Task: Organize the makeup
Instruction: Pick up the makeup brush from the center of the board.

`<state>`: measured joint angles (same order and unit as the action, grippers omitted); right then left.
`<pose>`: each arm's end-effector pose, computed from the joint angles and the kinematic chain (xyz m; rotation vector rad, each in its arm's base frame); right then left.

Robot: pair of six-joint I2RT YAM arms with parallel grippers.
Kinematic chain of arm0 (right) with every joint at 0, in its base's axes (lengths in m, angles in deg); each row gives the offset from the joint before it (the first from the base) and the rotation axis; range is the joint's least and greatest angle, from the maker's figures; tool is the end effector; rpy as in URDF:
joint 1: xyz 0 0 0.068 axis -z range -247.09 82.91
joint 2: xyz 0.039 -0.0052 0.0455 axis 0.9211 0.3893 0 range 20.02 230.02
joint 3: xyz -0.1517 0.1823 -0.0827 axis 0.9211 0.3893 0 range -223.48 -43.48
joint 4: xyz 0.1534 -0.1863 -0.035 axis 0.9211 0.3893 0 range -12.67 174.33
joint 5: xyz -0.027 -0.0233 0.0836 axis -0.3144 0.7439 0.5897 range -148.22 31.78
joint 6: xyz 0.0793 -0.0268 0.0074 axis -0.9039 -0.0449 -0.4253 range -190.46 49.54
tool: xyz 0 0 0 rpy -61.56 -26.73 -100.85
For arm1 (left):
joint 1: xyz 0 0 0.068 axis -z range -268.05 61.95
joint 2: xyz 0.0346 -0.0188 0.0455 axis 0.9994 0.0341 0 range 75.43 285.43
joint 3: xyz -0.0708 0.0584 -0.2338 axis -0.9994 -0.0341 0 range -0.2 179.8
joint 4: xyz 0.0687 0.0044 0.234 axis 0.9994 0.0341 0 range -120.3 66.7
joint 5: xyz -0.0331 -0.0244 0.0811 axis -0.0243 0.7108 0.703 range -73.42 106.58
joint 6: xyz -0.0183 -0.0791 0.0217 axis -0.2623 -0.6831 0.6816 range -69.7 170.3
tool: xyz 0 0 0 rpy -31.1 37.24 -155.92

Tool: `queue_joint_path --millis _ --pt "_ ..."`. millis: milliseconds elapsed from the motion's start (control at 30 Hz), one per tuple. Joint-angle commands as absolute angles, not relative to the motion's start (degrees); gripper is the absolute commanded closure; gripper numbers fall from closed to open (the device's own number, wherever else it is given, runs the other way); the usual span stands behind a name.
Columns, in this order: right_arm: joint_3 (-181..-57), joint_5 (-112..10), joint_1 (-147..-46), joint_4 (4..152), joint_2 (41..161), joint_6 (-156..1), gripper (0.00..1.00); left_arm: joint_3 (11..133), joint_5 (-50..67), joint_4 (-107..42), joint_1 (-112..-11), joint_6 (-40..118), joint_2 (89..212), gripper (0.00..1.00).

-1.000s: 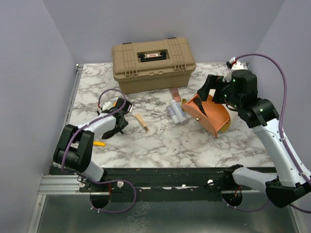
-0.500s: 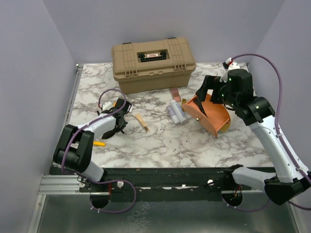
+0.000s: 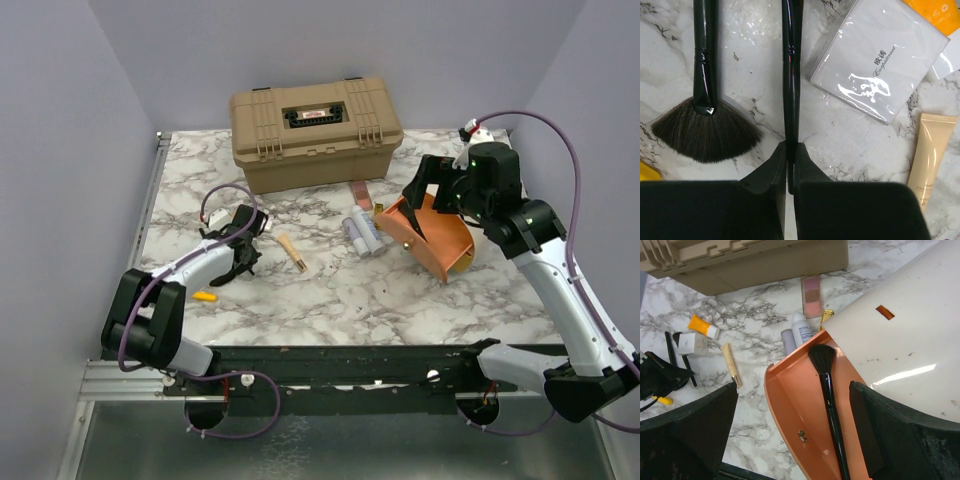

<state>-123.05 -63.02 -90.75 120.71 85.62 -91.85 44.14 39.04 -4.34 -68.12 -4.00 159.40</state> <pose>0.2346 0.0961 0.3739 0.0097 2.1060 0.3897 0.2595 -0.0640 0.1264 -0.8650 2.4227 0.0712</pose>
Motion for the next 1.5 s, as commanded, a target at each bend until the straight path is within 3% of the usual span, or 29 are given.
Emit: queue_joint_path --millis 0,800,1467 --pt "-123.3 -62.0 -91.0 122.2 84.7 -92.1 0.0 42.8 38.5 -5.0 -68.4 -5.2 156.4 1.0" --pt "-122.8 -59.8 -91.1 122.1 84.6 -92.7 0.0 36.0 39.3 -11.2 -68.3 -5.8 139.1 1.0" --pt "-122.6 -59.5 -91.1 121.6 84.2 -92.6 0.0 37.6 39.0 -11.6 -68.3 -6.0 134.4 1.0"
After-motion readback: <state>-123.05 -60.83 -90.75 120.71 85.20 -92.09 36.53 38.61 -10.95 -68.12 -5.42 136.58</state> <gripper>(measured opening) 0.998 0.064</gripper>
